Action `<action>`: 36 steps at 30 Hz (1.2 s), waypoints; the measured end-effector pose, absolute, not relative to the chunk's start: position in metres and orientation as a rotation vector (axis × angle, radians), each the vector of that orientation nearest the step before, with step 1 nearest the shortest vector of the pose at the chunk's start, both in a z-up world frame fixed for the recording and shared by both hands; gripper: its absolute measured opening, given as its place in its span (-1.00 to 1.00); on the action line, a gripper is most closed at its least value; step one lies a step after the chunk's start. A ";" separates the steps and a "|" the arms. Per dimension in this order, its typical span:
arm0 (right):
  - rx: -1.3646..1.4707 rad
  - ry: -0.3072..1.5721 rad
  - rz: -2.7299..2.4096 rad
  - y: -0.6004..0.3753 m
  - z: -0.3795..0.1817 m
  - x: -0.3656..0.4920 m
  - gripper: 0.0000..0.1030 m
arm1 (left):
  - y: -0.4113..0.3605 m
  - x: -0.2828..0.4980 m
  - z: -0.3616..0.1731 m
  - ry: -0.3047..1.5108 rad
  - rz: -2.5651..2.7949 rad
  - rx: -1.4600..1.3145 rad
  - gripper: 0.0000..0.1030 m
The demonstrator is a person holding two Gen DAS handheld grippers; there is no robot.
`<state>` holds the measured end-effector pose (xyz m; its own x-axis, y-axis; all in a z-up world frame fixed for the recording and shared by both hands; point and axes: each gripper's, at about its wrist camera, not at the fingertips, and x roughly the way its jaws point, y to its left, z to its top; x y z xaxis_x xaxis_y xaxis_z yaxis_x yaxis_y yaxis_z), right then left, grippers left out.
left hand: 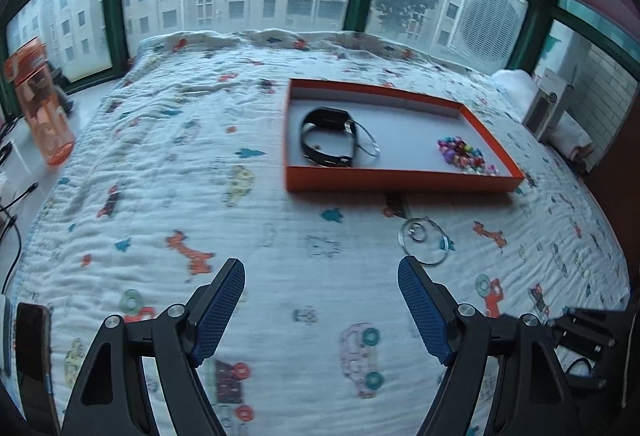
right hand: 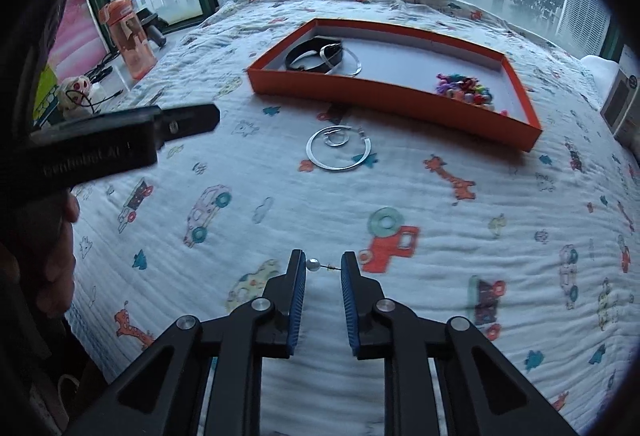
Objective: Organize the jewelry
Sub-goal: 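Grasp the small silver ball stud earring with the right gripper, then grasp the large silver hoop with the left gripper while the right gripper holds the stud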
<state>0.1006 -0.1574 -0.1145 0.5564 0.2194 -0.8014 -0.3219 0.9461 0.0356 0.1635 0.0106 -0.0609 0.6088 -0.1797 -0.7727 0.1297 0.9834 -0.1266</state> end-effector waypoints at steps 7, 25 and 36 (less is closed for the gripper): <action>-0.117 0.893 0.294 -0.188 -0.105 0.113 -0.60 | -0.042 0.182 -0.078 0.954 -0.262 -0.022 0.63; -0.055 0.858 0.321 -0.235 -0.101 0.143 -0.60 | -0.097 0.223 -0.109 1.026 -0.261 0.109 0.36; -0.019 0.875 0.316 -0.251 -0.105 0.140 -0.60 | -0.088 0.219 -0.108 0.982 -0.302 0.104 -0.41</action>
<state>0.1402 -0.2510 -0.1049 0.5975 0.2649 -0.7568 -0.2803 0.9533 0.1124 0.2192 -0.0881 -0.1080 0.5171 -0.2048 -0.8311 0.2980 0.9533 -0.0495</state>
